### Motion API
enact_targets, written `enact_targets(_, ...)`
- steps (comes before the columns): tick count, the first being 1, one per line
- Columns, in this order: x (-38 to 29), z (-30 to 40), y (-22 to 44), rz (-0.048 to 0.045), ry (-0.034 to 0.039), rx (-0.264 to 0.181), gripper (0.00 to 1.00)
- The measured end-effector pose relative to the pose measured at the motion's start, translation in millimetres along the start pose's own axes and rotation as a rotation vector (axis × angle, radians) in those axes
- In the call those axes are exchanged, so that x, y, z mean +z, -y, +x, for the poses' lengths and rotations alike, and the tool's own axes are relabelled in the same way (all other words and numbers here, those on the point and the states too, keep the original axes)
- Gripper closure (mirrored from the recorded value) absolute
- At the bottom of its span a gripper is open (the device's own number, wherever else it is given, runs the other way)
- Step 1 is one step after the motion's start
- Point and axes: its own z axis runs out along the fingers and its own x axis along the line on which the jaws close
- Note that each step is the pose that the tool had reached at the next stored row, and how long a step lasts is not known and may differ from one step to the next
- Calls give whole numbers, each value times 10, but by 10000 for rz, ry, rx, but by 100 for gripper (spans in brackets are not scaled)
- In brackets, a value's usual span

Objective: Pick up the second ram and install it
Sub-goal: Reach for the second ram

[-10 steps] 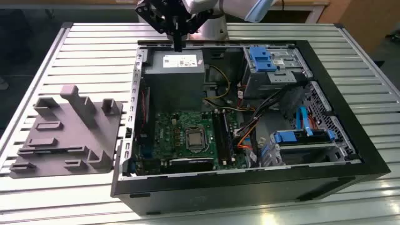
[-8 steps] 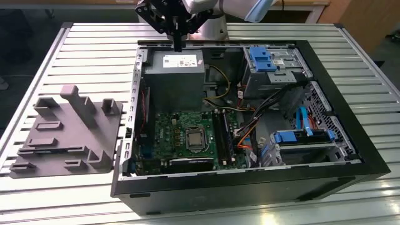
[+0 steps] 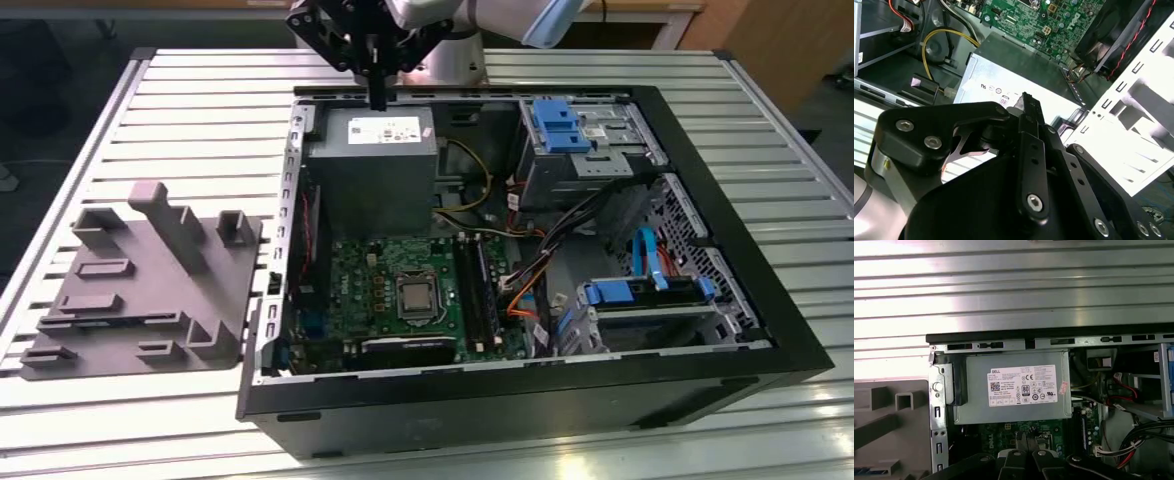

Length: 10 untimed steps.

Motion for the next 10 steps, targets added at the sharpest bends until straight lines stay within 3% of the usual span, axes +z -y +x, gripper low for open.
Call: enact_targets(10, -1, 31, 2, 0, 0, 0, 89)
